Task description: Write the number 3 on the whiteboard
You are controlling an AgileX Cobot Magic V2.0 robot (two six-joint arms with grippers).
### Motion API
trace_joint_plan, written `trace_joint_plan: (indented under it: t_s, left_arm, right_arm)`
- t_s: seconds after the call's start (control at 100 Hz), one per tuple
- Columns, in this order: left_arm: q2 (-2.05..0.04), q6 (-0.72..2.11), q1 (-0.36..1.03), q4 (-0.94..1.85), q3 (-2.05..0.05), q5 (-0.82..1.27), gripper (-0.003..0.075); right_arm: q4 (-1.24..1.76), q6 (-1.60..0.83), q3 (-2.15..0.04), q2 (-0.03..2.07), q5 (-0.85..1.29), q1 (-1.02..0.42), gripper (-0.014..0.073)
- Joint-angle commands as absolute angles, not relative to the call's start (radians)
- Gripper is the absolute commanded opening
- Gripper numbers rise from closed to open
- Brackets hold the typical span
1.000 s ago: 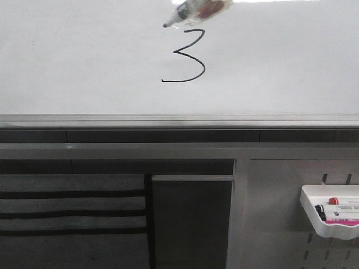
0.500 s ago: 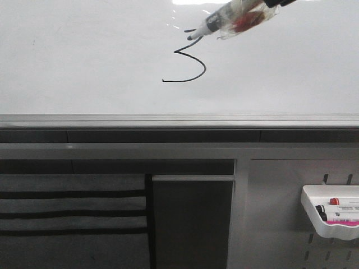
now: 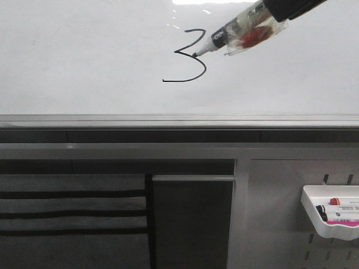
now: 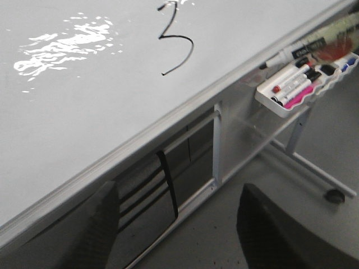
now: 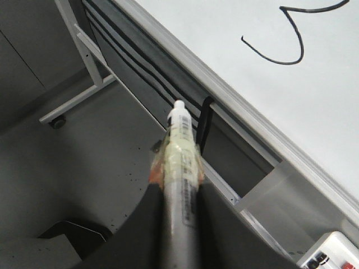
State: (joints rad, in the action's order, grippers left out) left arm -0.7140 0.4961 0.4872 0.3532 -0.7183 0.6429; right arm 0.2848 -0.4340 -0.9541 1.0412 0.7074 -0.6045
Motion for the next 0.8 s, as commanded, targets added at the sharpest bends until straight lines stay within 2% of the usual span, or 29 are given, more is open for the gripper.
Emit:
trace_joint_plan:
  t_s: [0.0,0.14,0.25,0.47,0.79]
  left_arm:
    - [-0.773,0.602,0.513,0.432,-0.787,0.659,0.0420]
    - [-0.906,0.789,0.571,0.497,-0.877,0.788,0.0420]
    - [-1.011,0.892,0.634,0.517,-0.944,0.813,0.0421]
    - [-1.164,0.998,0.746,0.515,-1.064,0.797,0.0420]
    - [-1.259,1.041,0.753,0.517,-1.137,0.790,0.0420]
  right_arm:
    - [0.294,-0.496,-1.009,1.024,0.704,-0.615,0.0018]
    - [0.294,-0.648,-1.083,1.048,0.850,-0.675,0.0018]
    - [0.294,-0.754,-1.136,1.075,0.907,-0.733,0.0018]
    - [0.290,-0.881,-1.166,1.100,0.848,-0.791,0.0018]
    - [0.276,-0.881,-1.166,1.101,0.788,-0.791,0.0018]
